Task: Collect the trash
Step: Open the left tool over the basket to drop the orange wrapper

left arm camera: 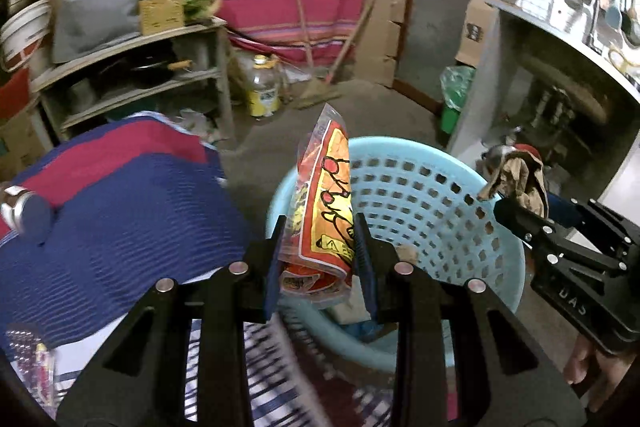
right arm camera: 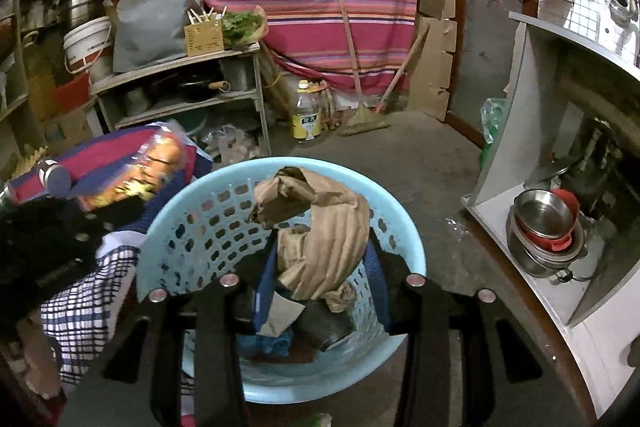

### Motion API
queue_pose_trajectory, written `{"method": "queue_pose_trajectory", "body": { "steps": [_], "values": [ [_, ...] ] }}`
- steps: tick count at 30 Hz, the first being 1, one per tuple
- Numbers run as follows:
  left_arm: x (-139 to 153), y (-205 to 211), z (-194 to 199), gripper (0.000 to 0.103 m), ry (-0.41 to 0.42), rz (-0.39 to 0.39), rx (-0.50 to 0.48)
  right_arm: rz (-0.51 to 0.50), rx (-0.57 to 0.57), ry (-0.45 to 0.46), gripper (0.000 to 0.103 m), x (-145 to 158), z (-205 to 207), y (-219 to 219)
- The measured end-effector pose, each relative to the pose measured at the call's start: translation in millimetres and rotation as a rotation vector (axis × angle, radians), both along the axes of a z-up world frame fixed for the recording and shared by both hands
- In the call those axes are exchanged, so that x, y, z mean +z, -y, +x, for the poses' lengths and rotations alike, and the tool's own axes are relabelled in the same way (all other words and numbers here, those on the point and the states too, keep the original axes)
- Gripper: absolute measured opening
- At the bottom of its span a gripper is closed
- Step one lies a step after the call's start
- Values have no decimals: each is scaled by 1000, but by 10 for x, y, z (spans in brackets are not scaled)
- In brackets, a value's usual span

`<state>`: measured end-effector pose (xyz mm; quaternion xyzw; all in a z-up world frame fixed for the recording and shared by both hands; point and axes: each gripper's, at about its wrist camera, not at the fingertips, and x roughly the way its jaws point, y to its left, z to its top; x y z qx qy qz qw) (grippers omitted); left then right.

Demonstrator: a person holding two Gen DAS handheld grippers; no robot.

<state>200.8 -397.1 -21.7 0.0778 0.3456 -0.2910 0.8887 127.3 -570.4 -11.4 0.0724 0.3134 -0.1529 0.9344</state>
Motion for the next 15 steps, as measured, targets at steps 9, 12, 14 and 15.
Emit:
{"method": "queue_pose_trajectory", "body": {
  "steps": [9,12,14,15],
  "values": [
    [-62,233,81,59,9,20,-35,30,-34,-22,41,-123,45,203],
    [5,126,106,66,17,5,-22,37,-32,-33,41,-184,80,182],
    [56,10,113,73,35,3,5,42,-27,-35,41,-208,113,152],
    [93,-70,112,79,53,4,23,42,-24,-36,41,-219,128,131]
  ]
}}
